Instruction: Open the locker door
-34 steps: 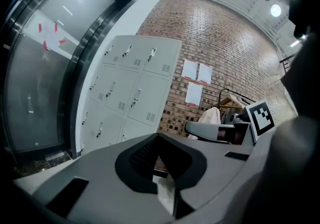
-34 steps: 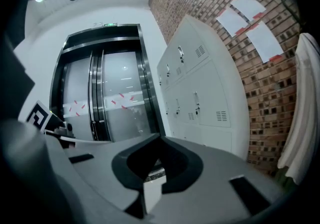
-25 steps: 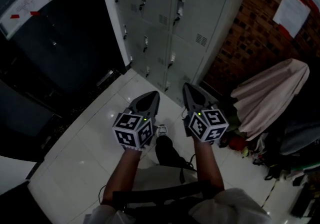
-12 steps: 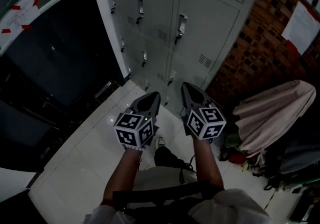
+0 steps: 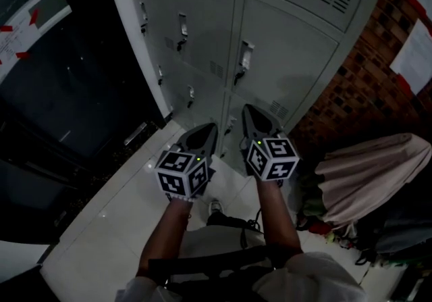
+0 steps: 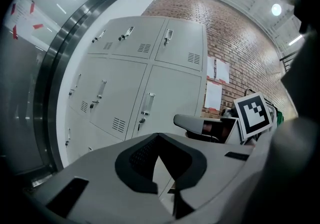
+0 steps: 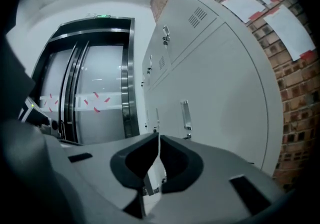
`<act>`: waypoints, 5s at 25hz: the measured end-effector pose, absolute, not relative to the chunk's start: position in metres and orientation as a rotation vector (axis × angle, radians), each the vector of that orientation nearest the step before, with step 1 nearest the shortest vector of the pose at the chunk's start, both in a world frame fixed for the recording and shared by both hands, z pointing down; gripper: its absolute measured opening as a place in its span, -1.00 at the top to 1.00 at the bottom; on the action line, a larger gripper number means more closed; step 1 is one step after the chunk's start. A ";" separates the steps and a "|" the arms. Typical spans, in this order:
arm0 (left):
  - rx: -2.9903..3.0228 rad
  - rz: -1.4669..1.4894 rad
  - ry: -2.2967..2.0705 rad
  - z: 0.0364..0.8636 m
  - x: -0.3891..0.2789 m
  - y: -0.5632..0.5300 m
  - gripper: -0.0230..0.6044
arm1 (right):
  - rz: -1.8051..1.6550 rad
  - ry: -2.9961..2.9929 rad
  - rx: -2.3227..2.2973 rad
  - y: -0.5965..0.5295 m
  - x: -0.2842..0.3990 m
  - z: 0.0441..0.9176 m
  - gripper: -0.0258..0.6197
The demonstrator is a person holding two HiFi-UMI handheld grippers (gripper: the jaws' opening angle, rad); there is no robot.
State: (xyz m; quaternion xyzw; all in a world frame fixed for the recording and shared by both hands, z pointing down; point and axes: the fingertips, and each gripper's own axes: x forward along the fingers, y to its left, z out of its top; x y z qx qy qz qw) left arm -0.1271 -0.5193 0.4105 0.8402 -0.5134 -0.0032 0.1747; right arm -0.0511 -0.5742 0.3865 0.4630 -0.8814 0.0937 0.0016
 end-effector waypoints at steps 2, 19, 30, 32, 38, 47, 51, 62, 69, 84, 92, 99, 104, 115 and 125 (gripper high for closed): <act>2.382 -0.007 -1.453 0.410 -0.128 -0.536 0.93 | 0.292 -2.758 1.465 -0.595 -0.055 0.388 0.83; 2.355 -0.033 -1.463 0.418 -0.158 -0.621 0.93 | 0.255 -2.655 1.700 -0.709 -0.076 0.381 0.28; 2.315 -0.061 -1.485 0.433 -0.184 -0.642 0.93 | 0.190 -2.538 1.874 -0.741 -0.087 0.382 0.15; 2.311 -0.071 -1.487 0.435 -0.188 -0.644 0.93 | 0.182 -2.528 1.889 -0.744 -0.089 0.381 0.15; 2.290 -0.096 -1.490 0.441 -0.196 -0.645 0.93 | 0.168 -2.492 1.915 -0.752 -0.096 0.384 0.11; 2.279 -0.115 -1.481 0.444 -0.201 -0.647 0.93 | 0.160 -2.454 1.938 -0.760 -0.097 0.388 0.05; 2.274 -0.115 -1.482 0.446 -0.204 -0.648 0.93 | 0.187 -2.468 1.909 -0.765 -0.100 0.390 0.05; 2.234 -0.128 -1.508 0.450 -0.213 -0.625 0.93 | 0.176 -2.533 1.807 -0.735 -0.114 0.387 0.08; 2.230 -0.121 -1.502 0.451 -0.205 -0.588 0.93 | 0.163 -2.603 1.706 -0.684 -0.128 0.384 0.10; 2.222 -0.104 -1.457 0.455 -0.185 -0.495 0.93 | 0.159 -2.652 1.608 -0.587 -0.120 0.381 0.19; 2.234 -0.089 -1.452 0.454 -0.174 -0.465 0.93 | 0.133 -2.629 1.622 -0.557 -0.105 0.380 0.35; 2.244 -0.061 -1.435 0.460 -0.157 -0.439 0.93 | 0.108 -2.608 1.640 -0.537 -0.088 0.381 0.51; 2.247 -0.059 -1.433 0.459 -0.150 -0.423 0.93 | 0.114 -2.607 1.636 -0.525 -0.079 0.382 0.55; 2.302 -0.058 -1.367 0.453 -0.113 -0.398 0.93 | 0.069 -2.585 1.647 -0.489 -0.050 0.381 0.47; 2.357 -0.042 -1.274 0.447 -0.076 -0.368 0.93 | 0.040 -2.512 1.702 -0.450 -0.011 0.381 0.49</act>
